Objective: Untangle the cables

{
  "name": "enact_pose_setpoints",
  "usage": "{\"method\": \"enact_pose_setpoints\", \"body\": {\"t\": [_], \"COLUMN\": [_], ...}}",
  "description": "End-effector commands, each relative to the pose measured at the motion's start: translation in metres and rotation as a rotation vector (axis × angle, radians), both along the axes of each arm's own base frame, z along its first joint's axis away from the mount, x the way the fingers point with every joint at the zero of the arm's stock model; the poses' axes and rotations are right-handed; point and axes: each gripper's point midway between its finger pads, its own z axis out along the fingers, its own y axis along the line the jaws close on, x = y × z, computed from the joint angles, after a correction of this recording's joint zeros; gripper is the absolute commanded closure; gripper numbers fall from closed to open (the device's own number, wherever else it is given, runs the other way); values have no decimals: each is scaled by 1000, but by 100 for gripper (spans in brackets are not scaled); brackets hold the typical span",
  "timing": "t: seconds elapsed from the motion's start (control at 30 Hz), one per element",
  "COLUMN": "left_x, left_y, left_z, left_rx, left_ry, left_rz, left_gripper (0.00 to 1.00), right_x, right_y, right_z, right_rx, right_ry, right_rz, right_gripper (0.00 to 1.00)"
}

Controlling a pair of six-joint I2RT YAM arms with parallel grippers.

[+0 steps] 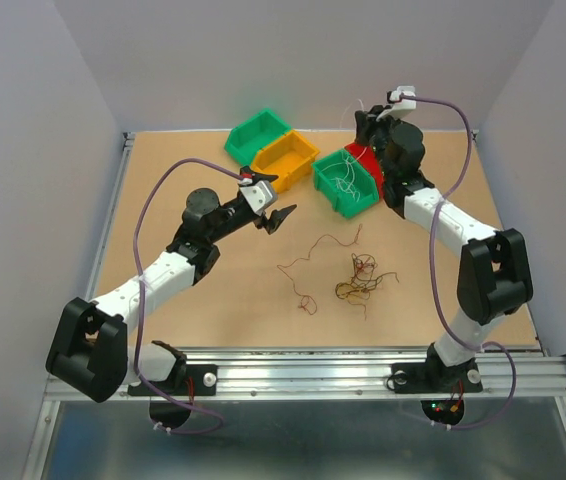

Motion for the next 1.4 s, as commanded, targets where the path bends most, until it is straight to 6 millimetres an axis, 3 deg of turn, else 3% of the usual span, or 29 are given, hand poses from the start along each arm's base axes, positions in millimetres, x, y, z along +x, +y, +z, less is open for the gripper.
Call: {"method": "enact_pose_setpoints", "body": {"t": [0.0,0.27,0.57,0.67,0.7,0.73,0.77,0.8,0.83,0.87,1.03,1.17,1.3,1.37], "left_x": [-6,-5,-3,-3,-3,-3,-3,-3,-4,-4,-4,-3,-3,-3], "left_y": [4,5,6,5,6,6,7,7,7,8,7,7,7,7], "left_z": [20,19,20,21,22,21,23,23,23,23,24,22,23,23], "left_rx": [-24,-23,-23,-24,-25,-22,-24,-24,-23,-24,-24,-19,-21,-20], "left_ry": [-73,-73,-69,-69,-71,-71,-74,-76,-77,-78,-78,-73,-76,-76], "left_rz": [-3,4,12,12,13,15,18,17,20,20,17,16,17,17], "left_gripper": [15,15,15,15,15,15,15,15,15,15,15,15,15,15], "right_x": [0,8,0,5,16,15,25,26,25,26,23,27,27,28], "right_y": [1,3,4,8,16,22,28,30,26,24,9,5,2,1], "right_z": [28,-33,-148,-189,-178,-213,-206,-216,-241,-247,-267,-267,-247,-235], "right_rx": [44,14,-26,-45,-36,-62,-43,-44,-60,-61,-96,-121,-116,-115], "right_ry": [-96,-7,215,336,332,438,439,475,547,573,654,683,648,624], "right_rz": [15,12,27,32,54,85,94,95,69,53,-28,-52,-64,-77], "right_gripper": [100,100,99,99,99,99,99,100,100,99,99,96,73,69]}}
